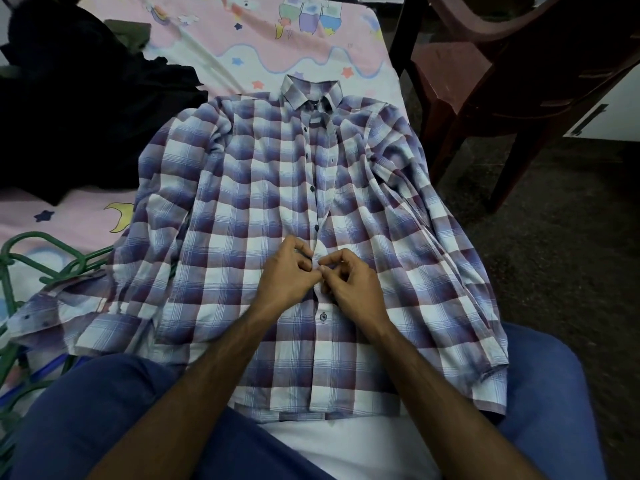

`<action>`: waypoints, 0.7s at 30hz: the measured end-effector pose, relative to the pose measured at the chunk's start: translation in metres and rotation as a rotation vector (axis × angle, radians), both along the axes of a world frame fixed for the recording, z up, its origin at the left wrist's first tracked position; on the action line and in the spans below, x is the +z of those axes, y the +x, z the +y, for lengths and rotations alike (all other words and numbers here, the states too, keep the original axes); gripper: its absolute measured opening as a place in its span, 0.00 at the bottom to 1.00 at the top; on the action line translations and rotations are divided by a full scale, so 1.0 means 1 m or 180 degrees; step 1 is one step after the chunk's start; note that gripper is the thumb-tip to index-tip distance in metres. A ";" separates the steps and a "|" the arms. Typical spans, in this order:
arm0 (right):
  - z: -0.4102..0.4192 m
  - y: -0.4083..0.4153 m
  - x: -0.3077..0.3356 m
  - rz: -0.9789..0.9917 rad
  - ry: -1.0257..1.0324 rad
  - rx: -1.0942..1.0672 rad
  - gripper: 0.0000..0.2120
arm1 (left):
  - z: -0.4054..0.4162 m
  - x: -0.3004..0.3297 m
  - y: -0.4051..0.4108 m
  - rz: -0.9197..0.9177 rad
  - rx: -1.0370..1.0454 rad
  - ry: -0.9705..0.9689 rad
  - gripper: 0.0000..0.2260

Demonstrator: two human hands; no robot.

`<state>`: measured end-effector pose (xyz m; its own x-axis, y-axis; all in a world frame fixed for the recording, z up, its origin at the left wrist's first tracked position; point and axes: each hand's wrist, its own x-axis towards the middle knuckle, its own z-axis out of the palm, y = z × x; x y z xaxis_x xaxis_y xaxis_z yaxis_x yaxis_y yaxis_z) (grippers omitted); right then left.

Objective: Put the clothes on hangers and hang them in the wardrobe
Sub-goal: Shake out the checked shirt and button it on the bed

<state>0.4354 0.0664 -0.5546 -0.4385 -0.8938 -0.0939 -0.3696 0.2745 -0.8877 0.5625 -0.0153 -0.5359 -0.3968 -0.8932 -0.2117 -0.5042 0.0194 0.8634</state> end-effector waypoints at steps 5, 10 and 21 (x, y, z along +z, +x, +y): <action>-0.003 0.001 -0.001 0.0255 0.0101 -0.0176 0.04 | -0.005 0.003 0.004 0.0536 -0.0032 0.0716 0.13; 0.007 0.000 0.013 -0.0462 0.0002 -0.0002 0.04 | 0.006 0.008 0.014 0.0246 -0.0288 0.0214 0.08; 0.115 -0.002 0.046 0.1889 0.0632 0.2496 0.39 | 0.090 0.048 0.098 -0.2920 -0.3167 -0.1192 0.27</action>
<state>0.4332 0.1813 -0.5089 0.2435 -0.9423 -0.2299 -0.8778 -0.1133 -0.4655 0.6610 0.0749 -0.4875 -0.7401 -0.3840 -0.5520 -0.5174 0.8495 0.1028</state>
